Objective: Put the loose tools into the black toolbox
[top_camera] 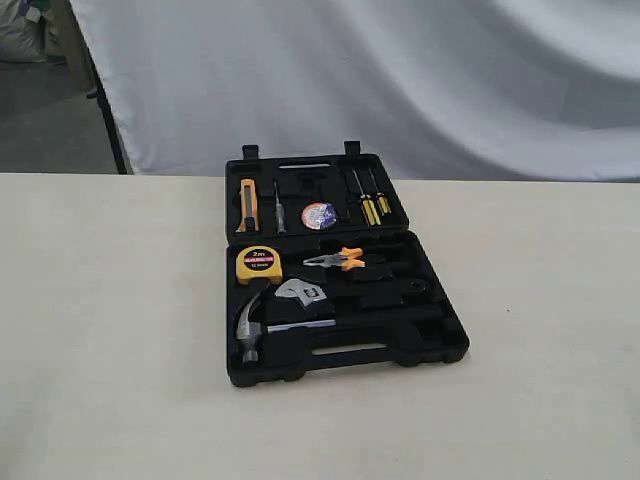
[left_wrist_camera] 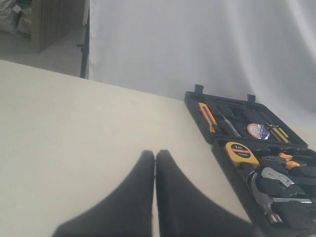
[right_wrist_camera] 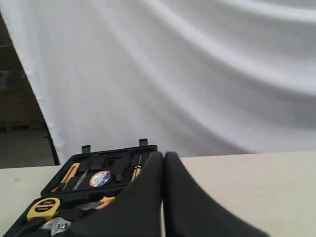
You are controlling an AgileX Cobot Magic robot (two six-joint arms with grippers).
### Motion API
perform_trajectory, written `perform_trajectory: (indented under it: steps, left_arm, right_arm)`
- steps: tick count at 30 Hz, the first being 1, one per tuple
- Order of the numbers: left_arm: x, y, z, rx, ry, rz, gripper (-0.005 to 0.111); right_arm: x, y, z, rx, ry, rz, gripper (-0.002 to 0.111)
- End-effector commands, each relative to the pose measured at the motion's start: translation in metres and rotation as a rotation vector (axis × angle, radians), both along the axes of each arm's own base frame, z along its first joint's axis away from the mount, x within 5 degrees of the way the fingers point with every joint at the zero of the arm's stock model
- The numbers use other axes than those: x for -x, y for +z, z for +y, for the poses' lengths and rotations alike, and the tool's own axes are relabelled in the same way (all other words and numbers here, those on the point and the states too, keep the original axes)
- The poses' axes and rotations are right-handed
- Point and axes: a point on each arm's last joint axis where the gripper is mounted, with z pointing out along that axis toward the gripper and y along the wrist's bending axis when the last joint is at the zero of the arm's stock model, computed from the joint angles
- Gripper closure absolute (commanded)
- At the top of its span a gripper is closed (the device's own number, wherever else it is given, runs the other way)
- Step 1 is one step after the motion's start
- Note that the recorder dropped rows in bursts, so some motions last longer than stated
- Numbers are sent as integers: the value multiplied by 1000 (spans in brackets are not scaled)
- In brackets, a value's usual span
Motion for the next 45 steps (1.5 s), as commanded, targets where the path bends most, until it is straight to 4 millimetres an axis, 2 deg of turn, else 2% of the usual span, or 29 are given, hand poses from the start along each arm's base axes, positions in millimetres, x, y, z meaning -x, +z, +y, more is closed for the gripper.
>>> perform_trajectory:
  steps: [1,7,45]
  left_arm:
    - [1,2,1,-2,26,-13,106]
    - [1,2,1,-2,26,-13,106]
    - [1,2,1,-2,26,-13,106]
  right_arm:
    - [6,-8,-6,-7,-64,54,109]
    - [6,-22,-7,30,-82,193,109]
    - [6,-21,-7,28,-82,192,109]
